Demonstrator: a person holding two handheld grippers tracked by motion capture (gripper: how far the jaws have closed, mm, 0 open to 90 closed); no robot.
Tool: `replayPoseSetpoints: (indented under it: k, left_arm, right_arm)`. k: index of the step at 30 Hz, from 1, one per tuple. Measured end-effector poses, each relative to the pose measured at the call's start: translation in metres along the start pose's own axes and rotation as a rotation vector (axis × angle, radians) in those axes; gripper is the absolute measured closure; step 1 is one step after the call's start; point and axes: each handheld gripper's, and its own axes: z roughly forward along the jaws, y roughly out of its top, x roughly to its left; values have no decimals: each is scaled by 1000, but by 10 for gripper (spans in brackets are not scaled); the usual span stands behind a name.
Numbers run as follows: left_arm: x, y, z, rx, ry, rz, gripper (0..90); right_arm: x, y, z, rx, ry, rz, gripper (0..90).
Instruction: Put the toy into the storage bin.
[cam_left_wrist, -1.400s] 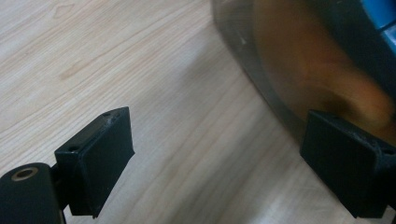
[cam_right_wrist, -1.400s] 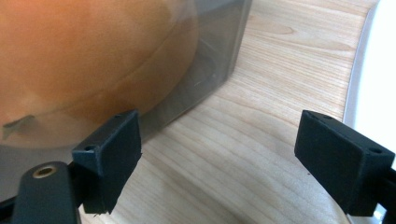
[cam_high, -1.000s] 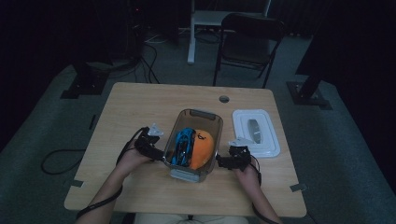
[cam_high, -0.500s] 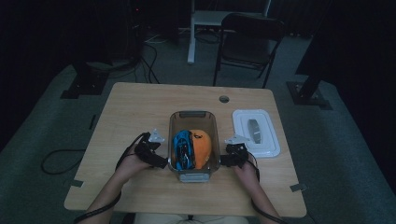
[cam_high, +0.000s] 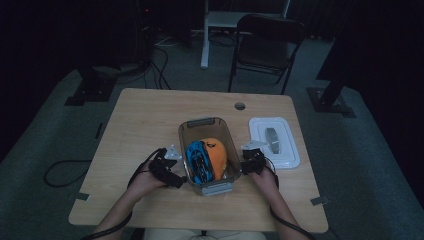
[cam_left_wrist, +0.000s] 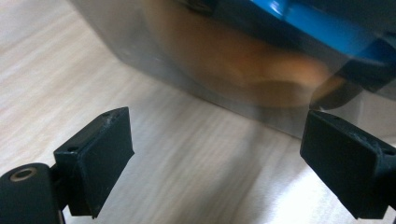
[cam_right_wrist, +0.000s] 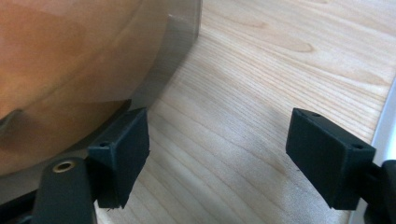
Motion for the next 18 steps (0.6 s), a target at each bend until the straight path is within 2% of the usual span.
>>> replayPoseSetpoints:
  k: [4, 8, 10, 12, 14, 18]
  left_arm:
    - [-3, 1, 2, -3, -6, -5, 93]
    - [-7, 2, 5, -8, -31, 3, 93]
    - [-9, 4, 7, -7, -45, 10, 68]
    - [-12, 7, 10, -2, -77, 20, 25]
    - [-15, 10, 12, -7, -69, 35, 26]
    - [-15, 11, 14, -25, -95, 16, 25]
  right_arm:
    - [-4, 2, 0, 9, 19, -7, 219]
    - [-8, 3, -4, 0, 30, -6, 230]
    - [-11, 3, -6, -3, 44, 12, 236]
    - [-14, 3, -8, -12, 55, 30, 245]
    - [-18, 2, -11, -23, 54, 53, 245]
    - [-24, 2, -21, -56, 47, 66, 205]
